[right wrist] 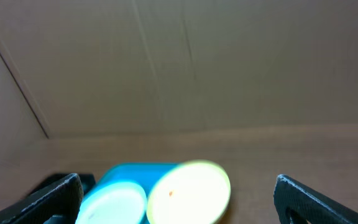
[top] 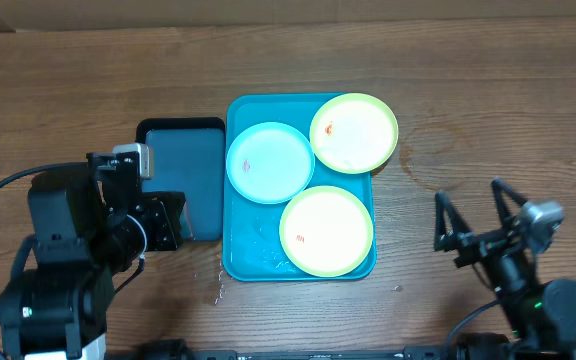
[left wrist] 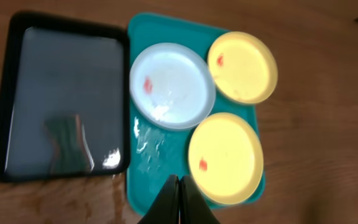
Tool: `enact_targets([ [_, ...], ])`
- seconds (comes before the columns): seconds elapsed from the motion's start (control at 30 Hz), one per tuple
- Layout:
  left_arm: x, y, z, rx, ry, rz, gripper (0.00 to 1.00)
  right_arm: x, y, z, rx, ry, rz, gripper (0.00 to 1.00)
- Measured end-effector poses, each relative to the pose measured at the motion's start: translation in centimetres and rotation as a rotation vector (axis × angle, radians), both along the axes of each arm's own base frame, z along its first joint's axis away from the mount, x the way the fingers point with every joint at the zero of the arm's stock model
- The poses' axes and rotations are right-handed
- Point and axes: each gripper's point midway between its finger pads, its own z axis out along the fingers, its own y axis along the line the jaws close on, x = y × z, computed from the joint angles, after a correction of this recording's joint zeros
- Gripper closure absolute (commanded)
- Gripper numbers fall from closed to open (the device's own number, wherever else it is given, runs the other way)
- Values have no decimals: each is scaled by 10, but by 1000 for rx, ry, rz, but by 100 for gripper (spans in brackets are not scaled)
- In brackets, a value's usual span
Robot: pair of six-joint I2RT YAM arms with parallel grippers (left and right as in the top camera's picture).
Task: Clean dirty plates on tray and stack at the side
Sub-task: 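Raise the right gripper and move it over the far yellow plate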
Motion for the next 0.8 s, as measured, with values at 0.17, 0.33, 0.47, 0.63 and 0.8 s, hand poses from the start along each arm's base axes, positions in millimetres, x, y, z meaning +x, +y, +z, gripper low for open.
enact_targets([
  [0.17,-10,10,-12,49,165,33,75,16,3,45,7,119,23,0],
  [0.33,-3,16,-1,88,207,23,27,33,10,67,26,330,70,0],
  [0.47,4,17,5,106,195,14,22,46,14,72,39,507,96,0],
  [0.63,9,19,3,118,206,3,18,78,25,76,67,599,173,0],
  [0.8,14,19,-3,125,229,-9,5,85,45,51,127,725,300,41],
])
